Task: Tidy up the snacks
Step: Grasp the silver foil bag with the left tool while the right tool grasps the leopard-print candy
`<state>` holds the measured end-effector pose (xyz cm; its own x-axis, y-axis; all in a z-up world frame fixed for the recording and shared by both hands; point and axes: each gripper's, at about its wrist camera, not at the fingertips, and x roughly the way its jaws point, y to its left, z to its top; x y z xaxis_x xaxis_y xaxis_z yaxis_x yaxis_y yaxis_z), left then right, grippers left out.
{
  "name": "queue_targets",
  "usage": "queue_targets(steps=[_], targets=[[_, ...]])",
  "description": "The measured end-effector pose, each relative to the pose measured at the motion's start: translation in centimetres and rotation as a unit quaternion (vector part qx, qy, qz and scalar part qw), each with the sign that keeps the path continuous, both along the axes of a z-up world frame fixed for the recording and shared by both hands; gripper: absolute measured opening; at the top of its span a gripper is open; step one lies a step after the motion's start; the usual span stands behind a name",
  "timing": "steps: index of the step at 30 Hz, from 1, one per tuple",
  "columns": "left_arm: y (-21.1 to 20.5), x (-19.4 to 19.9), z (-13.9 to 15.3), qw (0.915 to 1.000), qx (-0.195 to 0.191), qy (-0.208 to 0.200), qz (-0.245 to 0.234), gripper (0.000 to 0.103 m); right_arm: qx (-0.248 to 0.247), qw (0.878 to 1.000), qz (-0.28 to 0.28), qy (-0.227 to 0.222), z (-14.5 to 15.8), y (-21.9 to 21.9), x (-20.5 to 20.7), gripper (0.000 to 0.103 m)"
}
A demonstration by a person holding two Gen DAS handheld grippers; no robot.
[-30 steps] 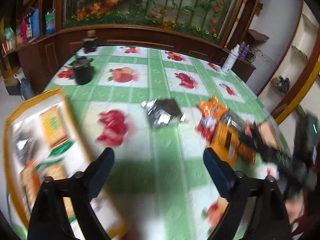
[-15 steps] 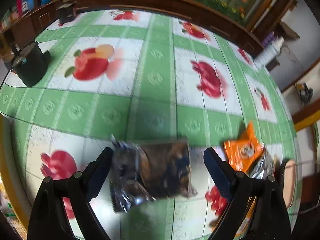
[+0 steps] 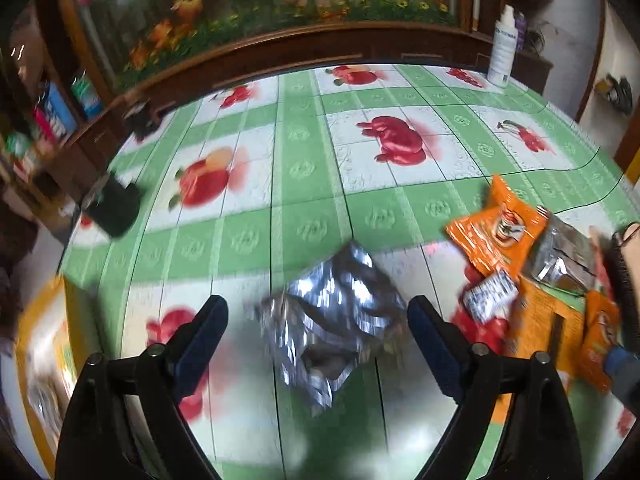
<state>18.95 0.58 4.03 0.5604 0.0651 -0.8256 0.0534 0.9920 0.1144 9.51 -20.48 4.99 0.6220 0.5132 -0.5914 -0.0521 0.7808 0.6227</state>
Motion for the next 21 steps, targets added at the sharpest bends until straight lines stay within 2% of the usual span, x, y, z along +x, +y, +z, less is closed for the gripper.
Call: queue_targets(steps=[2,6,9,14,18,20,21], targets=[[-0.1,1.3,-0.8,0.9996,-0.009,0.024,-0.007,0.095,-0.002,1.000,0.001,0.001,0.0,0.1,0.1,0.038],[0.7,2.1,-0.8,0.9989,-0.041,0.022,0.011,0.094,-0.017,1.000,-0.005,0.002,-0.1,0.1,0.3,0.038],[0.4,1.0,-0.7,0.9986,-0.050,0.018,0.006,0.078,-0.012,1.000,-0.005,0.009,-0.5,0.0,0.5,0.038],[-0.3,-2.5,-1.0,0.9978,-0.066,0.009,0.001,0.076,-0.016,1.000,-0.003,0.007,-0.5,0.1,0.5,0.038],[-0.9,-7.9,-1.2,0.9974,-0.067,-0.018,-0.017,0.076,-0.020,1.000,-0.009,0.009,-0.6,-0.1,0.6,0.038],[-1.0,-9.3,-1.3,0.9970,-0.068,-0.024,-0.028,0.077,-0.020,1.000,-0.009,0.013,-0.8,0.0,0.7,0.038],[-1.0,-9.7,-1.3,0.9968,-0.069,-0.025,-0.031,0.082,-0.019,1.000,-0.007,0.014,-0.9,0.0,0.8,0.038]])
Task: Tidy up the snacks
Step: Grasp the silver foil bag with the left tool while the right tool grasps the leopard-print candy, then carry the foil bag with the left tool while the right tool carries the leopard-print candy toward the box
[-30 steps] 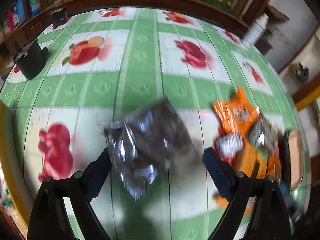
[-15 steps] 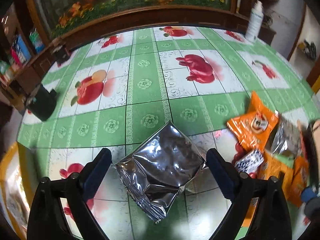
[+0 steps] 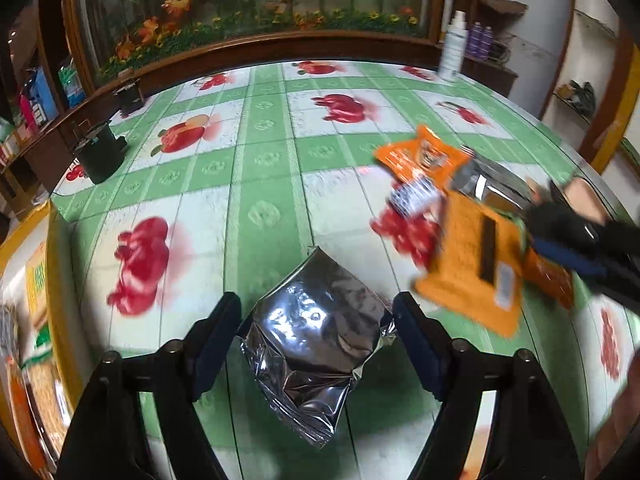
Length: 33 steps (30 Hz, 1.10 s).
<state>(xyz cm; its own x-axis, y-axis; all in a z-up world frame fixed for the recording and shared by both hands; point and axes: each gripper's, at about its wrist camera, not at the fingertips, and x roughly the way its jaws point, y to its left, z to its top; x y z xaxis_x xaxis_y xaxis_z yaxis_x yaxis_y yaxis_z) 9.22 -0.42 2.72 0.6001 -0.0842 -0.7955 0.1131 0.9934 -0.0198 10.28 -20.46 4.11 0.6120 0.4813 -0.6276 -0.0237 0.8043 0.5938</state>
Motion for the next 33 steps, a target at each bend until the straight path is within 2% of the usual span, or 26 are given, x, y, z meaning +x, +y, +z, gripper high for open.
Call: queue_targets(steps=[2,4,6,8,9,10,13,19,22,26,33], targets=[[-0.2,-0.2,-0.1,0.9999,0.010,-0.002,-0.012,0.094,-0.006,1.000,0.001,-0.002,0.1,0.2,0.0,0.038],[-0.2,-0.2,-0.3,0.9997,0.014,-0.006,-0.017,0.095,-0.013,1.000,-0.001,-0.005,0.1,0.2,-0.1,0.038],[0.3,0.1,-0.8,0.9998,-0.008,0.001,-0.018,0.095,-0.018,1.000,-0.002,-0.006,0.1,0.2,-0.1,0.038],[0.5,0.5,-1.5,0.9992,-0.026,0.013,-0.030,0.090,-0.022,1.000,-0.003,-0.006,0.1,0.3,-0.1,0.038],[0.6,0.5,-1.5,0.9991,-0.030,0.007,-0.030,0.084,-0.023,1.000,-0.003,-0.006,0.1,0.3,-0.1,0.038],[0.5,0.4,-1.3,0.9989,-0.032,0.002,-0.033,0.073,-0.026,1.000,-0.002,-0.008,0.1,0.4,-0.1,0.038],[0.7,0.4,-1.1,0.9985,-0.046,0.001,-0.031,0.061,-0.041,0.999,0.001,-0.016,0.4,0.8,-0.2,0.038],[3.2,0.5,0.0,0.9964,-0.085,-0.006,0.006,0.060,-0.059,0.997,0.024,-0.037,1.1,2.9,0.4,0.038],[4.6,0.2,1.3,0.9938,-0.106,-0.021,0.022,0.060,-0.105,0.993,0.038,-0.040,1.6,5.1,1.9,0.038],[5.8,-0.2,2.4,0.9914,-0.119,-0.038,0.039,0.060,-0.188,0.981,0.038,-0.038,1.4,7.1,4.7,0.038],[7.4,-0.3,3.2,0.9884,-0.133,-0.046,0.058,0.060,-0.243,0.967,0.078,-0.027,-0.4,9.4,6.3,0.037]])
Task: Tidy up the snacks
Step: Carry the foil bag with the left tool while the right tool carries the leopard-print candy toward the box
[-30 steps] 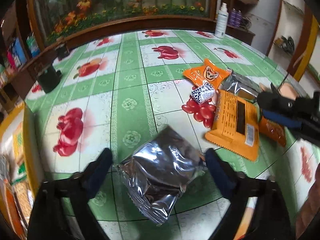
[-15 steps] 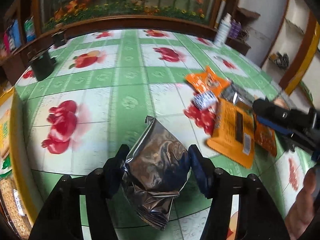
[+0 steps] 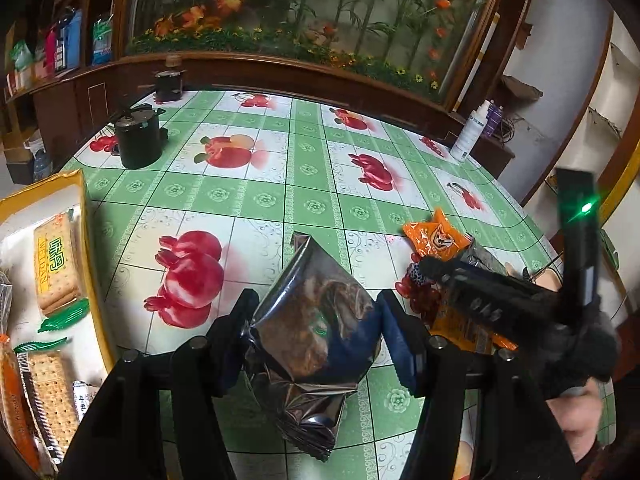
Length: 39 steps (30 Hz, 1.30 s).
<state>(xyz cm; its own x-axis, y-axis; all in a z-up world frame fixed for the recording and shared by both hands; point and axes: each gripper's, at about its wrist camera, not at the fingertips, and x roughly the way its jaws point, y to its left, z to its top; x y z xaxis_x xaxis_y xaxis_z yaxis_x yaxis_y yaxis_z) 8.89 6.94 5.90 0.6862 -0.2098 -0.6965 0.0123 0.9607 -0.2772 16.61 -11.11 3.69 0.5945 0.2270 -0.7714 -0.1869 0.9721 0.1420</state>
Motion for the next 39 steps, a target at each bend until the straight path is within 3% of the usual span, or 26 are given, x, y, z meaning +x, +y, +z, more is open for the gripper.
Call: queue_targets(steps=[3,11,12,13,22,24,26,34,36,37,39], targets=[[-0.1,0.0,0.0,1.0000,0.001,0.000,-0.001,0.060,-0.039,0.999,-0.001,-0.006,-0.8,0.6,0.0,0.037],[0.1,0.0,-0.2,1.0000,0.001,0.005,0.001,0.060,-0.046,0.999,0.005,-0.021,-1.0,0.9,-0.7,0.032],[0.2,0.0,-0.1,1.0000,0.000,0.004,0.001,0.060,-0.044,0.999,0.006,-0.022,-0.9,0.8,-0.9,0.029],[0.2,-0.1,0.0,1.0000,-0.001,0.003,0.002,0.060,-0.039,0.999,0.008,-0.024,-0.7,0.8,-1.2,0.016],[0.4,-0.1,0.0,1.0000,-0.003,0.004,0.004,0.060,-0.031,0.999,0.024,-0.031,-0.2,1.2,-2.5,0.016],[0.5,0.0,0.1,1.0000,-0.004,0.003,0.006,0.060,-0.026,0.999,0.012,-0.038,0.2,0.8,-2.6,0.027],[0.6,-0.1,0.2,1.0000,-0.004,0.001,0.006,0.060,-0.023,0.999,0.005,-0.048,0.6,0.5,-2.6,0.056],[0.4,-0.4,0.6,1.0000,-0.005,-0.005,0.000,0.060,-0.047,0.998,0.017,-0.036,-0.9,1.9,-1.6,0.058],[0.4,-0.4,0.6,1.0000,-0.006,-0.006,0.000,0.060,-0.067,0.997,0.020,-0.038,-1.3,2.6,-1.7,0.053],[0.4,-0.4,0.7,1.0000,-0.006,-0.006,0.000,0.060,-0.076,0.996,0.024,-0.034,-1.6,2.9,-1.6,0.036],[0.5,-0.4,0.7,1.0000,-0.008,-0.006,0.000,0.060,-0.084,0.996,0.028,-0.031,-1.9,3.1,-1.7,0.033]])
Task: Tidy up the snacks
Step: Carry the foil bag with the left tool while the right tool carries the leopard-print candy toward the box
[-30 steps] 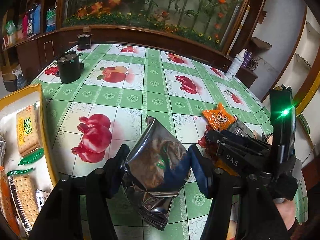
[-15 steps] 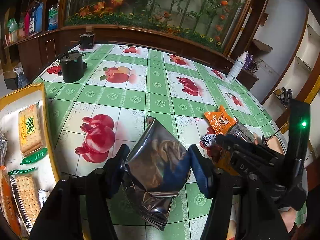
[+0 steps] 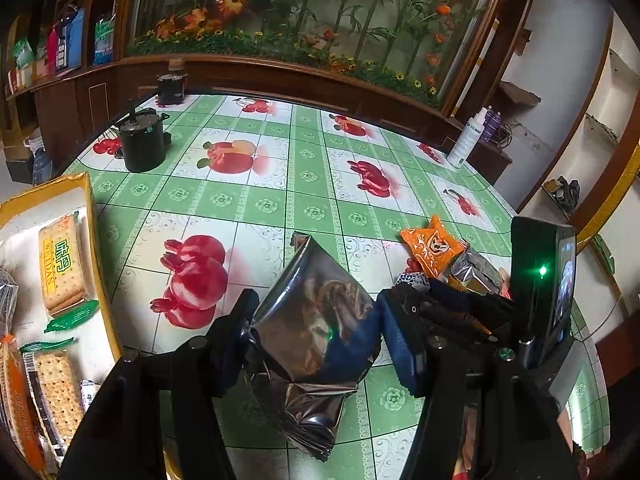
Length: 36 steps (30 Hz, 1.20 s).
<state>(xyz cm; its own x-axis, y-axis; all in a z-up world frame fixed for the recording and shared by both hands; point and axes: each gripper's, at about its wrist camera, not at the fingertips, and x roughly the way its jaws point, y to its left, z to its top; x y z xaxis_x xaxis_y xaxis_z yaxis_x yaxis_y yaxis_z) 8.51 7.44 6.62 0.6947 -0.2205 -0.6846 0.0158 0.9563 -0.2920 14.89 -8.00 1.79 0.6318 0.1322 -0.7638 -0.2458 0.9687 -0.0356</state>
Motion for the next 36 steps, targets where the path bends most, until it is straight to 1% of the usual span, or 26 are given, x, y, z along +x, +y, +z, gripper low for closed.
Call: queue_targets(steps=[3,5,9,12,17,20,23,26,28,30,36], targets=[[0.1,-0.1,0.2,1.0000,-0.002,-0.003,0.000,0.060,0.010,1.000,-0.001,-0.003,0.2,-0.3,-0.3,0.033],[0.6,-0.4,0.6,0.9999,-0.013,-0.008,0.001,0.060,0.025,1.000,-0.001,-0.012,0.9,-0.5,-0.7,0.033],[1.9,-1.2,2.0,0.9993,-0.024,-0.029,0.007,0.060,0.055,0.998,0.019,-0.033,2.6,0.2,-2.2,0.033],[3.6,-1.6,2.8,0.9985,-0.026,-0.040,0.025,0.060,0.072,0.995,0.051,-0.049,3.8,1.9,-3.9,0.033],[7.2,-1.5,3.0,0.9966,-0.030,-0.037,0.067,0.060,0.088,0.986,0.122,-0.067,5.0,5.5,-7.2,0.033],[9.1,-1.6,3.2,0.9948,-0.019,-0.038,0.092,0.060,0.091,0.980,0.159,-0.074,5.2,7.4,-9.0,0.033],[11.1,-2.0,3.4,0.9920,-0.005,-0.042,0.119,0.060,0.096,0.976,0.180,-0.076,5.3,8.4,-10.1,0.033],[13.4,-2.4,3.4,0.9892,-0.011,-0.042,0.140,0.060,0.103,0.974,0.193,-0.068,5.3,9.1,-10.6,0.033],[14.7,-2.6,3.2,0.9869,-0.007,-0.040,0.156,0.060,0.105,0.972,0.199,-0.064,5.5,10.0,-11.0,0.033],[16.2,-2.7,2.8,0.9836,0.000,-0.033,0.177,0.060,0.110,0.970,0.210,-0.061,5.8,10.9,-11.4,0.034],[19.2,-2.4,1.2,0.9787,0.004,-0.001,0.205,0.060,0.128,0.961,0.240,-0.045,6.0,15.3,-12.8,0.034]])
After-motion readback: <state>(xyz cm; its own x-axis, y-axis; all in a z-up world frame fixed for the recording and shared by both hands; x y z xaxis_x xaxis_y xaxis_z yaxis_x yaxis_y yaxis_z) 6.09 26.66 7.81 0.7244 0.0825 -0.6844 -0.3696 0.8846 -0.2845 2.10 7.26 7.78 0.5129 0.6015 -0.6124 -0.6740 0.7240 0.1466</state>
